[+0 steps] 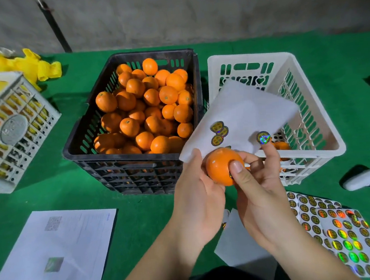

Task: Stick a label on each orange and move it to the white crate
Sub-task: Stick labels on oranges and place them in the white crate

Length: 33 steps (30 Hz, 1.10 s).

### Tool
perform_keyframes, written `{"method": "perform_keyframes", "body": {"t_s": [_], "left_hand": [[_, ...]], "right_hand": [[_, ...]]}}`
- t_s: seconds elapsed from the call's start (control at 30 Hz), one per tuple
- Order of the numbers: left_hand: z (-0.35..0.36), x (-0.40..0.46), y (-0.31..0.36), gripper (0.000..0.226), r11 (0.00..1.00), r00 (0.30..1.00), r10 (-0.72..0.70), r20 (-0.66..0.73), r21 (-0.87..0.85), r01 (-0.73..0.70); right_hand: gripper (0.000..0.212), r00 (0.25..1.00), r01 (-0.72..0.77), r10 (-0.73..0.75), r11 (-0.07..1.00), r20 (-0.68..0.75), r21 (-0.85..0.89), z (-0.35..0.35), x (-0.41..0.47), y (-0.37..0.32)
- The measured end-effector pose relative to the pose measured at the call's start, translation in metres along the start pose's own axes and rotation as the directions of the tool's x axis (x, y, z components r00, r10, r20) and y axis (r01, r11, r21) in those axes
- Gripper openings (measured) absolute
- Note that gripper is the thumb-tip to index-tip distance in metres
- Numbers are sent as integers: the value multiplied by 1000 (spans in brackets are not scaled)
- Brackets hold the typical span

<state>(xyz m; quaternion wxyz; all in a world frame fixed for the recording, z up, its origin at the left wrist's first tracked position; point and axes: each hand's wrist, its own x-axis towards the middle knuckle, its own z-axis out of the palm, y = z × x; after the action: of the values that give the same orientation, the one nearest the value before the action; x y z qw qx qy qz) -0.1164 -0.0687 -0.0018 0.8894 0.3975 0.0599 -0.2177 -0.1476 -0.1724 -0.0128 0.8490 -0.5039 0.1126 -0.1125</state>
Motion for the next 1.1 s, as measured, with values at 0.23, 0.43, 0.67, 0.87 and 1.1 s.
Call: {"method": "perform_keyframes", "body": {"t_s": [0.23, 0.43, 0.67, 0.87, 1.1], "left_hand": [[-21, 15, 20, 23, 971, 918, 230, -323, 134, -196], [-31, 19, 32, 25, 936, 904, 333, -267, 209, -283], [-35, 22, 41, 23, 885, 969, 228, -93, 434, -166], [-38, 62, 79, 27, 641, 954, 225, 199, 707, -299], [-89, 167, 105, 46, -504, 979, -137, -151, 861, 63]], "right_hand": [[55, 996, -88, 91, 981, -6, 174, -32, 49, -40], [101, 985, -34, -58, 858, -163, -513, -51, 109, -52], [119, 972, -199, 230, 921, 54, -336, -51, 96, -38], [76, 992, -110, 124, 956, 35, -272, -47, 90, -29], [73, 995, -93, 87, 973, -41, -209, -57, 89, -27]]}}
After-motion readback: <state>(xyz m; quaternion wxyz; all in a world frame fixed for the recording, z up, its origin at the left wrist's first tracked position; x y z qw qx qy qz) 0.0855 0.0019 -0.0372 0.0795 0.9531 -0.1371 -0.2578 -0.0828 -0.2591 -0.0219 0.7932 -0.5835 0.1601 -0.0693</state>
